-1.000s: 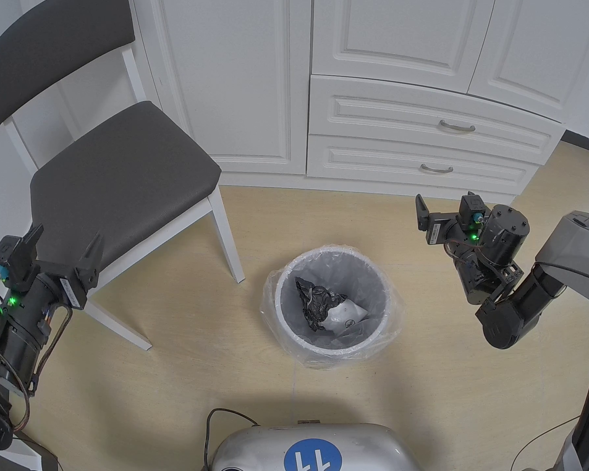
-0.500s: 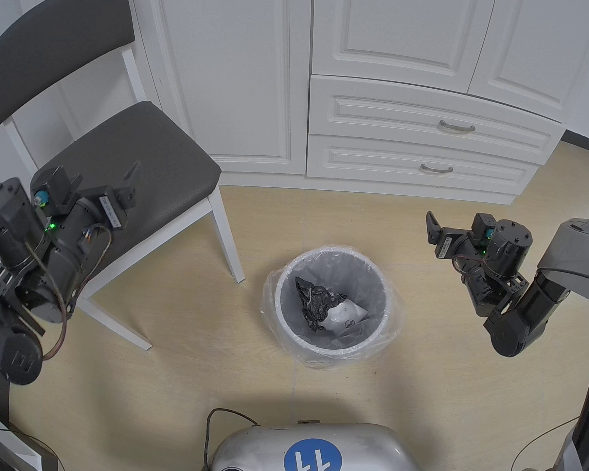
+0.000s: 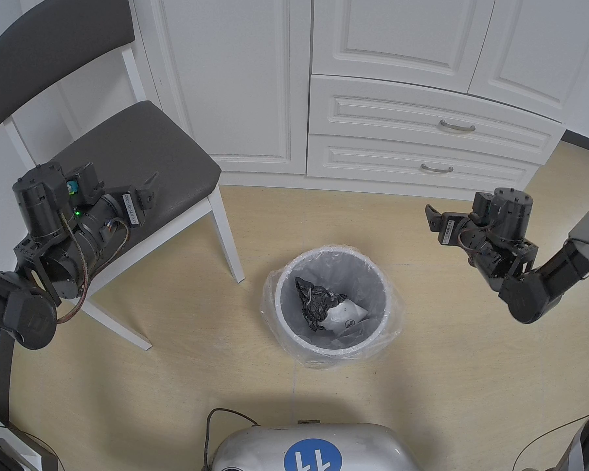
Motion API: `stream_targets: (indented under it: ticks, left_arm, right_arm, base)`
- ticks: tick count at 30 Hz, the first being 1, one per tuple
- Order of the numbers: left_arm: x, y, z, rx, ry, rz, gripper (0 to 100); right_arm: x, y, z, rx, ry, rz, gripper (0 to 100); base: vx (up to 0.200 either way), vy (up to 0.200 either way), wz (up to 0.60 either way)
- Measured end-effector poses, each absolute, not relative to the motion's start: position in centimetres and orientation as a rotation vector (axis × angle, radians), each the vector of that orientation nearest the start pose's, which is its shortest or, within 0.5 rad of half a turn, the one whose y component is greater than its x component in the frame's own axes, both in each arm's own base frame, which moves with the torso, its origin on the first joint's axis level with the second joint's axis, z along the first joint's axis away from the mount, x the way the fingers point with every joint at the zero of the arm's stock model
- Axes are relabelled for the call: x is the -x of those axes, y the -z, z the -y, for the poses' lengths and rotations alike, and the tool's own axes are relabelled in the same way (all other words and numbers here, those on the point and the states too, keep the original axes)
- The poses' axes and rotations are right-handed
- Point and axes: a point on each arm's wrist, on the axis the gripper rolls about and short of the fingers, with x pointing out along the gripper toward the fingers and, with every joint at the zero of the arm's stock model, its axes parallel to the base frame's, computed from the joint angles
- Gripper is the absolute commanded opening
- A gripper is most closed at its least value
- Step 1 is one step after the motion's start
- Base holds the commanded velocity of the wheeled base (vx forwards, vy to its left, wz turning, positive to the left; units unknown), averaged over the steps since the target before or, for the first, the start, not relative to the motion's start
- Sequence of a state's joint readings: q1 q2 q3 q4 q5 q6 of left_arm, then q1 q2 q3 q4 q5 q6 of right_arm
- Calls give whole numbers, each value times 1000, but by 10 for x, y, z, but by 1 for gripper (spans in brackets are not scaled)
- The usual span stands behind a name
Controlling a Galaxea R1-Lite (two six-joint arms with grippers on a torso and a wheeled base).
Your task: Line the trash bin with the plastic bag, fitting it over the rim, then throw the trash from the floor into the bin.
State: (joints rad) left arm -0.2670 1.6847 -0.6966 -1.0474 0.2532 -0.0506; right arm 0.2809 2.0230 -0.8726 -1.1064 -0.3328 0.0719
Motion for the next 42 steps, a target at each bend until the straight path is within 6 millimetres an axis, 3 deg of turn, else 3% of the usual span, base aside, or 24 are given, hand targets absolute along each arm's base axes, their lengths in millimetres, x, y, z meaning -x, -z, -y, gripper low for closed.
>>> stream_targets:
  ticks: [7, 15, 22, 31, 42]
  left_arm:
    - [-268, -215, 67, 46, 17, -22, 100]
    - [-227, -246, 48, 41, -12, -47, 100]
    - [-196, -264, 28, 48, -74, -27, 100]
    - [-159, -283, 17, 64, -109, 46, 100]
    - [-116, -303, 11, 75, -110, 140, 100]
  right_arm:
    - [-327, -182, -85, -74, 58, -123, 100]
    - [-261, -232, -58, -100, 87, -98, 100]
    - [-205, -260, -40, -110, 107, -41, 100]
    - [-144, -283, -21, -88, 165, 97, 100]
    - [-68, -287, -1, -81, 241, 142, 100]
  base:
    - [0, 0, 0]
    - [0, 0, 0]
    - [0, 0, 0]
    - [0, 0, 0]
    - [0, 0, 0]
